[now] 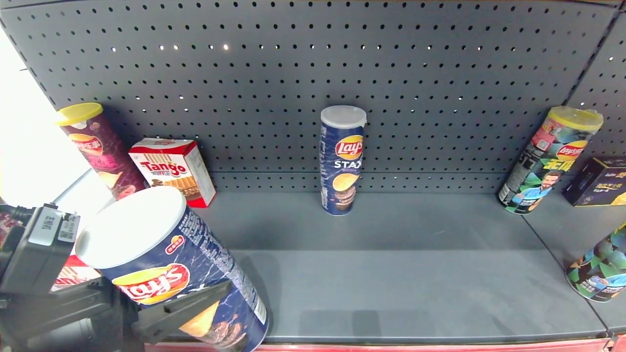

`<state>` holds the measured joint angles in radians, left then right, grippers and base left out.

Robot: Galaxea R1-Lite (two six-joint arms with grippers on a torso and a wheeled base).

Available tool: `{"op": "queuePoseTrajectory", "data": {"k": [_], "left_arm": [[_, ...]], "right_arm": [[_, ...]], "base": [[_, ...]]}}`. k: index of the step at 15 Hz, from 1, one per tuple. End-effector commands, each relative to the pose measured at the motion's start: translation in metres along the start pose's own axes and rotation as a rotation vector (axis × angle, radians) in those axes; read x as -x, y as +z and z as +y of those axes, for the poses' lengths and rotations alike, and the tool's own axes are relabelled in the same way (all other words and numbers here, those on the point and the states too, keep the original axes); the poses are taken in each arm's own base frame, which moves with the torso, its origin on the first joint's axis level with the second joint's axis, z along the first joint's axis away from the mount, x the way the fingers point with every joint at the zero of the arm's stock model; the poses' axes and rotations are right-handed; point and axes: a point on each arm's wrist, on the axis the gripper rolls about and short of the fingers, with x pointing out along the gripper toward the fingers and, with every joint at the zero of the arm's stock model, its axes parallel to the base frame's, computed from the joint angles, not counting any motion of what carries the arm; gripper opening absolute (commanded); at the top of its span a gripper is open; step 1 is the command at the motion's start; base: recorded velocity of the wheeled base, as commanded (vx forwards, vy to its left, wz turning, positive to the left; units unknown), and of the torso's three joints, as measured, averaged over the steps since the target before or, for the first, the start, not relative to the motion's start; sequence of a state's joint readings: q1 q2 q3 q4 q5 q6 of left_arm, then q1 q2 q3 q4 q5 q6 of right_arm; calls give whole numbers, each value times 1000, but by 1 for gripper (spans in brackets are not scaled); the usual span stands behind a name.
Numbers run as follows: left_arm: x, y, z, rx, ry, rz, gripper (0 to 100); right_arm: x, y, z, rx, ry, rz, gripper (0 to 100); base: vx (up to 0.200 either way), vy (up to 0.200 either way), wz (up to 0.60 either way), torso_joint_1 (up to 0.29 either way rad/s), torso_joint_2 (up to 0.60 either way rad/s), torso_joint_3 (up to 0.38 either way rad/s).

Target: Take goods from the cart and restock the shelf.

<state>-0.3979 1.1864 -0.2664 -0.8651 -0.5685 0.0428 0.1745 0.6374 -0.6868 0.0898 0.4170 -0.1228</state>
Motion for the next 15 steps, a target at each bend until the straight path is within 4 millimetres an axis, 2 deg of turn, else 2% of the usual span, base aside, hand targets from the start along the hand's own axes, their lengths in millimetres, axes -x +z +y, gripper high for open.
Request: {"op": "queuePoseTrajectory", "data": {"k": [1, 2, 3, 6, 10, 13, 14, 15], "left_arm": [[-1, 0, 0, 2, 0, 3, 0], [-1, 0, 0, 2, 0, 3, 0], [-1, 2, 1, -3, -3, -5, 0], [-2, 4, 1, -8, -6, -13, 0], [-6, 14, 3, -20, -9, -34, 0], [-12, 24, 7, -24, -6, -41, 0], [-12, 24, 7, -22, -6, -39, 0], [-13, 26, 8, -10, -7, -21, 0]], "right_arm": [[-48, 11, -12, 3, 128, 75, 100], [-48, 11, -12, 3, 128, 75, 100], [-98, 20, -19, 13, 183, 70, 100], [-144, 33, -21, 17, 202, 74, 100], [-184, 33, -18, 16, 245, 96, 100], [-204, 31, -21, 16, 250, 97, 100], [-205, 31, -21, 16, 253, 96, 100], [-227, 30, -25, 34, 271, 70, 100]], "base": [[0, 0, 0, 0, 0, 0], [0, 0, 0, 0, 0, 0], [0, 0, 0, 0, 0, 0], [0, 0, 0, 0, 0, 0], [0, 0, 0, 0, 0, 0], [0, 0, 0, 0, 0, 0], [0, 0, 0, 0, 0, 0], [0, 0, 0, 0, 0, 0]]}}
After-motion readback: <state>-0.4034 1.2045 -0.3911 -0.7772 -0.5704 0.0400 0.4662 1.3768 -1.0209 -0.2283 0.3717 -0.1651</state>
